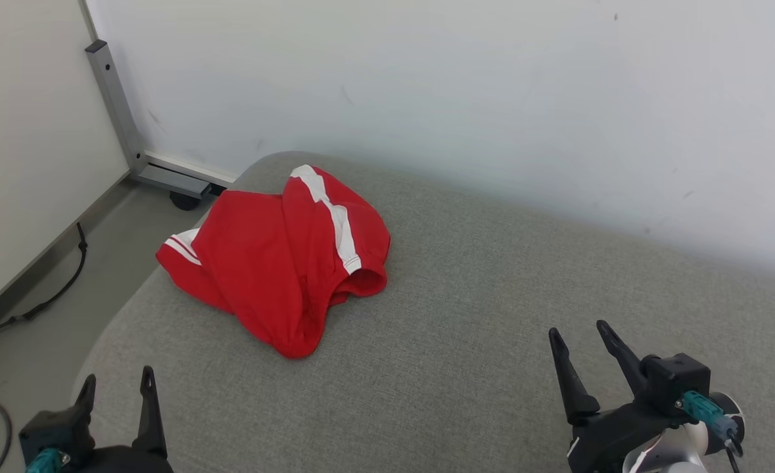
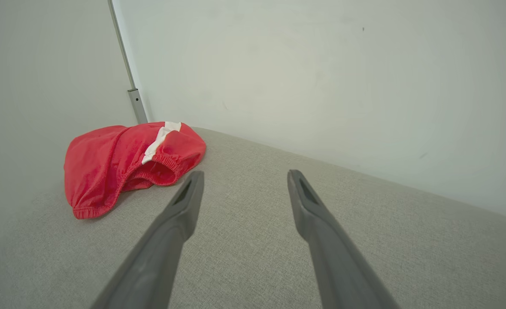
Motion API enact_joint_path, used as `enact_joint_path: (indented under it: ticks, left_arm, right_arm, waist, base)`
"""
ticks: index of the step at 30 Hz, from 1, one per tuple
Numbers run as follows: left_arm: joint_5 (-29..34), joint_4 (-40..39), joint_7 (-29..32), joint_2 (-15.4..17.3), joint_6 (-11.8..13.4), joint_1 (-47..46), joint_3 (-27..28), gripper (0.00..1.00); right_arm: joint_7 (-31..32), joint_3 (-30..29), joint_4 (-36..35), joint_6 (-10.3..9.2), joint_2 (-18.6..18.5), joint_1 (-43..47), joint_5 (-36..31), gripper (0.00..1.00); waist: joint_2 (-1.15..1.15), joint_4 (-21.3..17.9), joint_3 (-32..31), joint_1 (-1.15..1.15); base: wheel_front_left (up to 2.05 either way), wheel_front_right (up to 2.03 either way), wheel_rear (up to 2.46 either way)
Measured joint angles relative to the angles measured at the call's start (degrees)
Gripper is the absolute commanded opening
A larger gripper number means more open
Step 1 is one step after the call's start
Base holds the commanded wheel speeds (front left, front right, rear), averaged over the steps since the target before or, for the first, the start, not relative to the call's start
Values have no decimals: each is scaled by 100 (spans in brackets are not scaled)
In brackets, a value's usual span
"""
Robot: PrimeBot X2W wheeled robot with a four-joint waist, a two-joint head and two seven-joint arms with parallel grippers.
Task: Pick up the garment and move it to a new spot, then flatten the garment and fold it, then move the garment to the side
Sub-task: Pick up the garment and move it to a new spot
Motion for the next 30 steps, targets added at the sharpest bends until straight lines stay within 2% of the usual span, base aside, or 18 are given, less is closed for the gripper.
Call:
enact_joint_path:
  ticks: [5, 10, 15, 21, 25, 30]
  left_arm:
    - [-8, -36, 2, -20, 0, 101, -2, 100]
    - [-285, 16, 99, -74, -69, -110, 23, 100]
    - [-790, 279, 244, -124, -398, -663, -26, 100]
    - [-937, 843, 523, -99, -834, -1611, -189, 100]
    - [-1280, 1347, 748, -114, -1021, -2191, -122, 100]
    - [-1546, 2047, 1035, -91, -1116, -2897, 23, 100]
  right_arm:
    - [0, 31, 36, 25, 35, -70, 0, 100]
    - [7, 68, 75, 67, 38, -100, 1, 100]
    - [11, 102, 122, 68, 43, -110, 1, 100]
    - [60, 127, 123, 104, -3, -270, -2, 100]
    - [113, 143, 132, 121, -35, -363, -7, 100]
    - [168, 171, 123, 127, -70, -478, -23, 100]
  waist:
    - [0, 54, 1, 0]
    - [0, 38, 21, 0]
    - [0, -65, 55, 0]
    - [1, -237, 166, 2]
    - [1, -359, 234, 2]
    - [1, -533, 321, 2]
  base:
    - [0, 0, 0]
    - [0, 0, 0]
    - [0, 0, 0]
    - [0, 0, 0]
    - [0, 0, 0]
    - [0, 0, 0]
